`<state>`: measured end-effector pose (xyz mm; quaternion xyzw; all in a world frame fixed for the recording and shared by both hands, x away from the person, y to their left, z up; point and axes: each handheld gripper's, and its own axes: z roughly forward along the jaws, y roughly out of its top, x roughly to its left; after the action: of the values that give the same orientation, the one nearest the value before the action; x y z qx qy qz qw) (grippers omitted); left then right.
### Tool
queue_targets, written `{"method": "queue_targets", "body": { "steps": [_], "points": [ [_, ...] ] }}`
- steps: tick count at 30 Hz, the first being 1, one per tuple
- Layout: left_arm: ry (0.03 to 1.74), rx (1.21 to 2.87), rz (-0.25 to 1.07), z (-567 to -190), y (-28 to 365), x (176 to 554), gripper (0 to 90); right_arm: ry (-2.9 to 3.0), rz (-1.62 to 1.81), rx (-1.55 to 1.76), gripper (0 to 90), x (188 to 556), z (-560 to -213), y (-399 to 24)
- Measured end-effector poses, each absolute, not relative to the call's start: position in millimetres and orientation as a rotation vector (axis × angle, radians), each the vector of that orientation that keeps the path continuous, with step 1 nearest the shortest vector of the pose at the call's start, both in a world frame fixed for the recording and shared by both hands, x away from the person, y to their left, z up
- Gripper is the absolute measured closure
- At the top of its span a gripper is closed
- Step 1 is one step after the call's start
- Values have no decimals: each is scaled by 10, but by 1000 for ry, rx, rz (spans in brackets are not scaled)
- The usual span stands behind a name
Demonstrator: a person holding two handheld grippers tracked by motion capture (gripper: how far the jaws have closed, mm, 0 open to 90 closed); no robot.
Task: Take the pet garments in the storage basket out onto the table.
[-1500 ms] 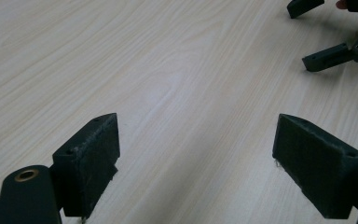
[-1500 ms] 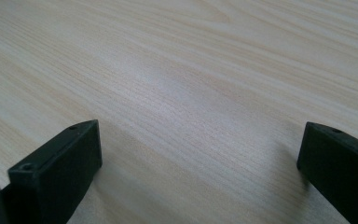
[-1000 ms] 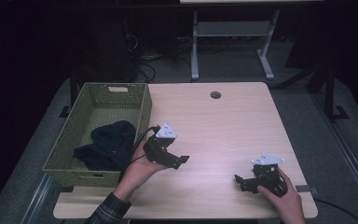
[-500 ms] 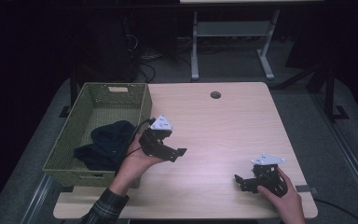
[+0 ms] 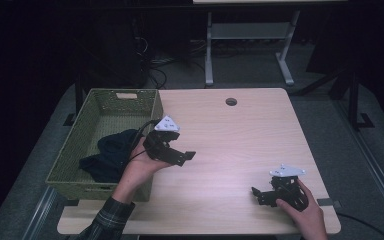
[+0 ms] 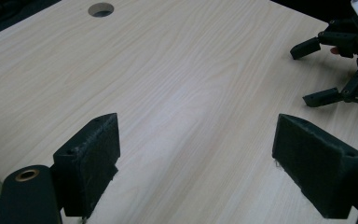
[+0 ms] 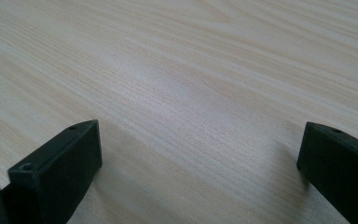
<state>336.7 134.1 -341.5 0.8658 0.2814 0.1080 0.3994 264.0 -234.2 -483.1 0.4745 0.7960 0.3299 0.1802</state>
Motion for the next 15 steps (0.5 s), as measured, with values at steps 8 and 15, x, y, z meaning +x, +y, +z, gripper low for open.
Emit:
{"method": "queue_targets", "body": {
  "steps": [8,15],
  "points": [
    [696,2210,255,-3408,1417,3373,134,2249,932,1341,0,2640,-4831,-2342],
    [715,2208,255,-3399,1506,3373,129,2248,933,1342,0,2640,-4831,-2341]
  ]
}}
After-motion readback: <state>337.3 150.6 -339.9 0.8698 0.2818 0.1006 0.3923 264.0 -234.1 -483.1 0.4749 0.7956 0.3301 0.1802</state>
